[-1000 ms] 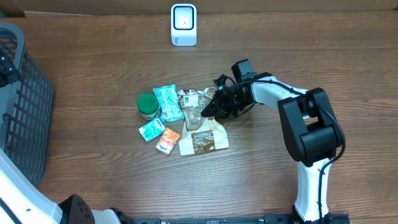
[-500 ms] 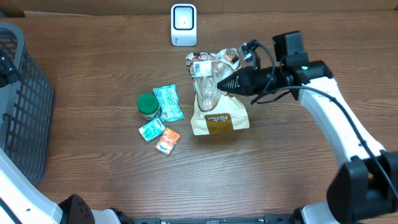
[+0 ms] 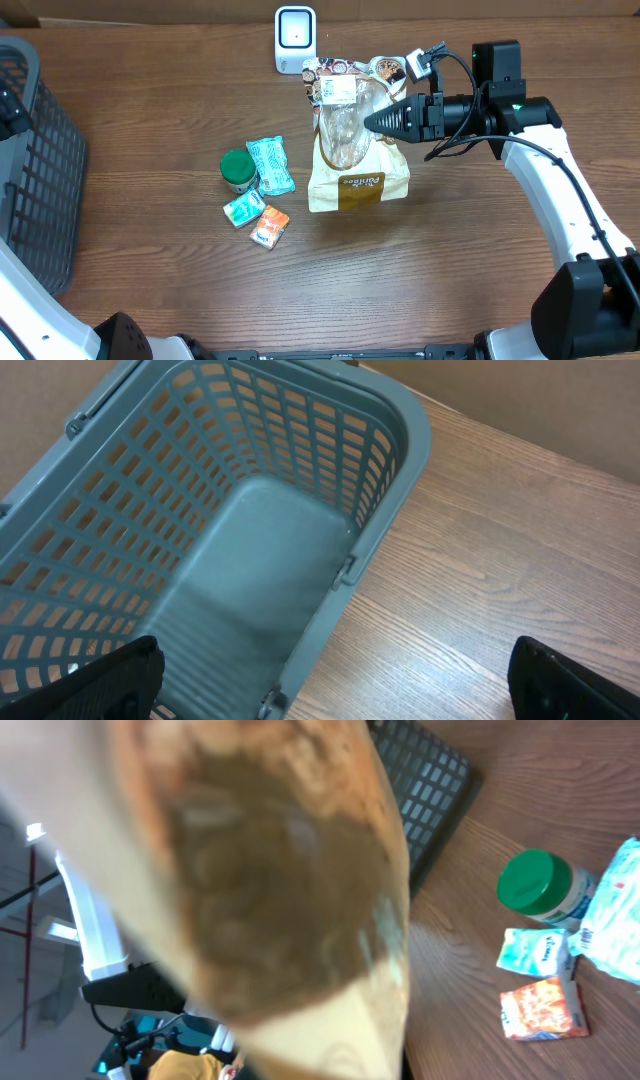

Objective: Scan the item barcode
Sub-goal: 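Carry the bag to the barcode scanner and hold it there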

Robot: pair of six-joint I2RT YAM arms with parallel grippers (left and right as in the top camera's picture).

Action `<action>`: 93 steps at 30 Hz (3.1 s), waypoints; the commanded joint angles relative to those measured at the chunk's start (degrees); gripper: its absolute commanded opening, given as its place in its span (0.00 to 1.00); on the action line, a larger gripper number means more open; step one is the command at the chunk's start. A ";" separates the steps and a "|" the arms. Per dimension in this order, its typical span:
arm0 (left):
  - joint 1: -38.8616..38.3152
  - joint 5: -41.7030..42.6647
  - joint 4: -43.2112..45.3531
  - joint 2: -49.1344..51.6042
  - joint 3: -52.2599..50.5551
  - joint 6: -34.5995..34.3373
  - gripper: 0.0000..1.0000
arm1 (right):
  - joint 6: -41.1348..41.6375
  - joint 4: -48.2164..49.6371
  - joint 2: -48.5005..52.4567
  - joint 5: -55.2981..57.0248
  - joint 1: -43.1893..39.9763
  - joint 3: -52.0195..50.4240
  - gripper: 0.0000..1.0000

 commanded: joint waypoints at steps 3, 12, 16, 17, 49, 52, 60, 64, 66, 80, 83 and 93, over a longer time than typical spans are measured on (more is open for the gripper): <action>0.04 0.46 0.20 -0.28 -0.26 -0.94 0.99 | 3.32 -0.28 -1.90 2.86 0.15 0.66 0.04; 0.04 0.46 0.20 -0.28 -0.26 -0.94 1.00 | 1.40 -15.91 -1.88 33.05 4.22 3.76 0.04; 0.04 0.46 0.20 -0.28 -0.26 -0.94 0.99 | -0.70 -28.22 -1.70 49.66 5.60 15.39 0.04; 0.04 0.46 0.20 -0.28 -0.26 -0.92 1.00 | -0.79 -30.53 -1.42 53.20 5.95 18.93 0.04; 0.04 0.46 0.20 -0.28 -0.26 -0.94 0.99 | -43.54 9.20 34.80 117.20 22.99 53.77 0.04; 0.04 0.46 0.20 -0.28 -0.26 -0.94 1.00 | -49.31 14.49 38.12 119.80 23.63 53.75 0.04; 0.04 0.46 0.20 -0.28 -0.26 -0.94 1.00 | -55.32 18.43 44.57 121.17 24.35 53.75 0.04; 0.04 0.46 0.20 -0.28 -0.26 -0.92 1.00 | -59.28 18.10 46.97 122.01 24.46 53.72 0.04; 0.04 0.46 0.20 -0.28 -0.26 -0.94 1.00 | -59.30 18.18 47.67 122.11 24.59 53.72 0.04; 0.04 0.46 0.20 -0.28 -0.26 -0.94 1.00 | -64.00 16.63 49.31 122.36 25.94 53.72 0.04; 0.04 0.46 0.20 -0.28 -0.26 -0.94 0.99 | -63.98 16.61 49.31 122.36 26.05 53.72 0.04; 0.04 0.46 0.20 -0.28 -0.26 -0.92 1.00 | -63.93 16.26 49.27 123.01 26.36 53.72 0.04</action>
